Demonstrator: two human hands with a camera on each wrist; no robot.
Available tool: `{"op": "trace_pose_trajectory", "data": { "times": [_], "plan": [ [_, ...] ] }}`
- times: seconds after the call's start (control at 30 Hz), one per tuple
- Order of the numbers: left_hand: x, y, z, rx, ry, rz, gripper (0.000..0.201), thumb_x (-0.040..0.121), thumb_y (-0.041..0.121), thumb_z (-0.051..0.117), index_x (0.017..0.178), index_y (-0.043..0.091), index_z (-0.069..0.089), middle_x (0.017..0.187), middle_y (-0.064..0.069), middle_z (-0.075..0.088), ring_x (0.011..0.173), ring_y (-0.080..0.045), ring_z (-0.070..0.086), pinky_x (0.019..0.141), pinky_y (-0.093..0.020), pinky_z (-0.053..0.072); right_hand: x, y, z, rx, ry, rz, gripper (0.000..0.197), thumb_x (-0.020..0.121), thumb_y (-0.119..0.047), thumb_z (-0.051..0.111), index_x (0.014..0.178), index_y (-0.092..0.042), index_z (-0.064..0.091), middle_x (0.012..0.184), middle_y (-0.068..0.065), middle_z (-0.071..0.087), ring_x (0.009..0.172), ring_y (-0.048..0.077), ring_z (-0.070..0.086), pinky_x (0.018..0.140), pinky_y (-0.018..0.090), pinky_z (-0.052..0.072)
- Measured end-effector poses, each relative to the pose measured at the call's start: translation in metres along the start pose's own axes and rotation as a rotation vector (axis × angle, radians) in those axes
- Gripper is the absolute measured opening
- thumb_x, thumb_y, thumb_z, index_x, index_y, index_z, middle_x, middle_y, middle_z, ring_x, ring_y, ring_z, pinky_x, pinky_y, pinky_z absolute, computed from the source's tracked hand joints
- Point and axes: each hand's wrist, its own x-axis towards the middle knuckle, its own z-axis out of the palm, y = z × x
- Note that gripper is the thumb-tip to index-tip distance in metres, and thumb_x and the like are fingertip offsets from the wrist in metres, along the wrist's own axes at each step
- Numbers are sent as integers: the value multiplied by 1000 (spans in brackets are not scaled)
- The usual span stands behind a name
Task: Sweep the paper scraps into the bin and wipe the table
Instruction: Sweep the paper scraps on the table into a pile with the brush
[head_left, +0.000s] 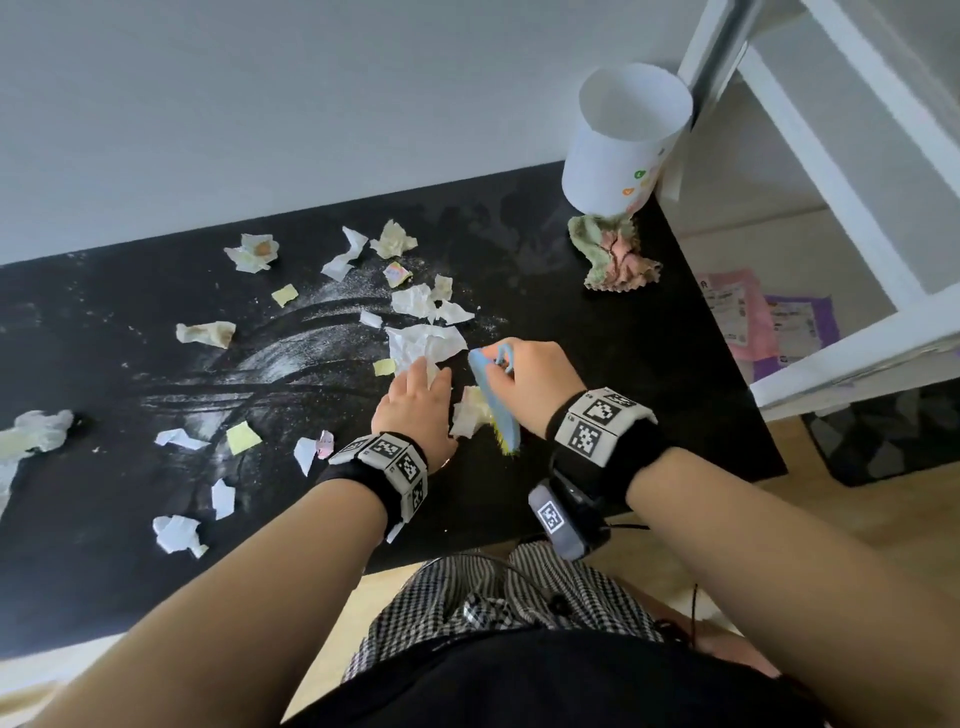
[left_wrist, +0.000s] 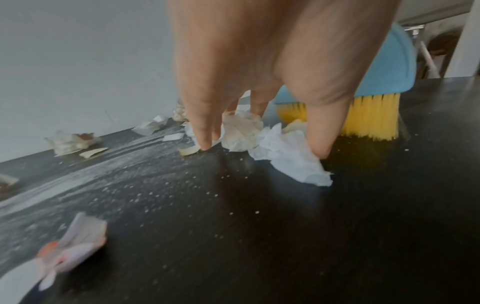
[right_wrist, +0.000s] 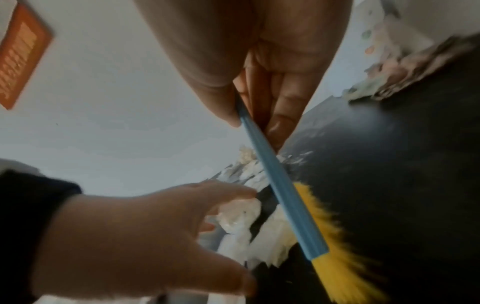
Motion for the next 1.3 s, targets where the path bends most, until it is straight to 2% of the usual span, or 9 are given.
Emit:
{"op": "trace_pose_trajectory", "data": {
  "times": [0.13, 0.23, 0.37, 0.57, 0.67, 0.8, 0.93, 1.13, 1.3],
  "plan": [
    [4, -21, -7, -37, 31, 17, 100, 79, 53, 67, 151, 21, 6, 158, -9, 1, 144, -30, 11, 114, -40, 23, 20, -4, -14, 55, 130, -17, 29, 94, -22, 47, 109, -5, 64, 100, 14, 69, 97, 29, 63, 87, 39, 50],
    [15, -40, -20, -57, 90, 62, 103, 76, 64, 63, 151, 22, 6, 158, -7, 4, 145, -28, 7, 117, -41, 14, 43, -3, -31, -108, 225, 59, 32, 97, -24, 41, 122, -11, 57, 106, 15, 67, 102, 33, 60, 83, 37, 47],
    [38, -66, -33, 35, 43, 140, 102, 80, 67, 56, 152, 20, 1, 160, -2, -4, 147, -23, -2, 118, -42, 6, 68, -16, -17, -262, 158, 130, 31, 98, -24, 41, 124, -14, 54, 109, 13, 66, 104, 33, 60, 81, 38, 47],
    [60, -90, -29, 174, -69, 298, 98, 83, 70, 46, 153, 20, -1, 160, 1, -6, 146, -18, -6, 119, -44, 2, 63, -49, 20, -83, 50, 47, 29, 95, -27, 46, 113, -13, 64, 100, 11, 70, 94, 29, 63, 85, 40, 51],
    [63, -97, -32, 154, -22, 341, 95, 80, 72, 49, 152, 20, 13, 159, 1, 9, 146, -19, 4, 119, -44, 3, 68, -52, 4, 12, 138, 73, 25, 92, -22, 51, 108, -12, 67, 99, 11, 70, 93, 27, 63, 85, 37, 51],
    [67, -107, -44, 66, 156, 354, 75, 79, 65, 58, 135, 19, 41, 141, 0, 36, 135, -21, 29, 117, -38, 17, 92, -48, -20, -119, 300, 180, 28, 95, -23, 45, 113, -11, 63, 107, 15, 67, 102, 33, 60, 85, 38, 47],
    [75, -120, -48, 31, 187, 362, 82, 82, 59, 60, 145, 20, 27, 152, -1, 22, 142, -20, 19, 118, -39, 14, 109, -56, -8, -181, 187, 251, 30, 98, -24, 42, 120, -12, 59, 115, 14, 64, 109, 33, 57, 87, 35, 44],
    [86, -127, -44, 72, 36, 366, 93, 85, 60, 54, 152, 23, 2, 160, 4, 1, 147, -17, 1, 119, -43, 5, 101, -67, 7, 5, 66, 123, 24, 92, -20, 52, 110, -16, 67, 109, 4, 68, 102, 21, 62, 92, 28, 46],
    [86, -120, -46, 8, 104, 344, 79, 86, 56, 56, 149, 25, 19, 155, 5, 19, 144, -18, 15, 119, -43, 10, 125, -50, -26, -71, 252, 174, 27, 95, -23, 49, 115, -13, 64, 115, 10, 66, 106, 27, 60, 91, 32, 45]
  ]
}}
